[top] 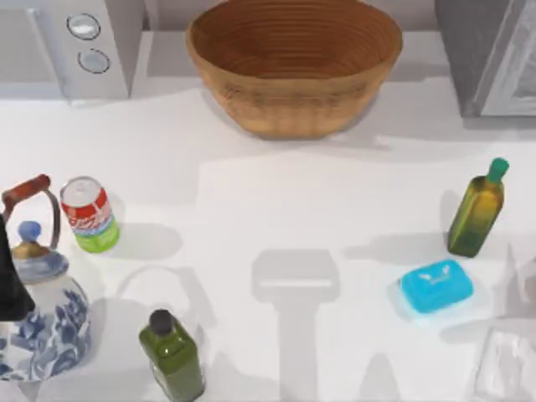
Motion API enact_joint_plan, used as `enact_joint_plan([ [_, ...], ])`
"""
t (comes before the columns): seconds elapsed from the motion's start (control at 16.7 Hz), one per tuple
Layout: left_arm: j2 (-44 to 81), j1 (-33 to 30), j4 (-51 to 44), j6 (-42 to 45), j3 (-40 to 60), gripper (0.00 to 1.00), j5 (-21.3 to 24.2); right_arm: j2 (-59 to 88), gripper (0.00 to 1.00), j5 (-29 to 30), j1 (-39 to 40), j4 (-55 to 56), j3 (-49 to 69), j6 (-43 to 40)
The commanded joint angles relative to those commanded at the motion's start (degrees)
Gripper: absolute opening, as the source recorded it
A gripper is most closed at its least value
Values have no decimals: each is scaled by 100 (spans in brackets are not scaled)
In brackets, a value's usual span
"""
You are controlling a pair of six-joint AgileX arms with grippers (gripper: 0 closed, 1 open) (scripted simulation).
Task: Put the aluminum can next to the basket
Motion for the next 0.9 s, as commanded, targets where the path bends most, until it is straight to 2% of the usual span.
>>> enact_joint_plan([
  [0.24, 157, -55, -165, 42, 175, 100, 1, 0, 100, 0, 0, 0, 0, 0],
  [0.42, 835, -260, -837, 213, 888, 100, 13, 0, 100, 0, 0, 0, 0, 0],
  [0.66, 2569, -651, -2280, 638, 2557, 100, 56, 0, 100, 0, 0, 0, 0, 0],
  [0.9, 5010, -988, -3891, 1275, 4662, 100, 94, 0, 100, 0, 0, 0, 0, 0],
])
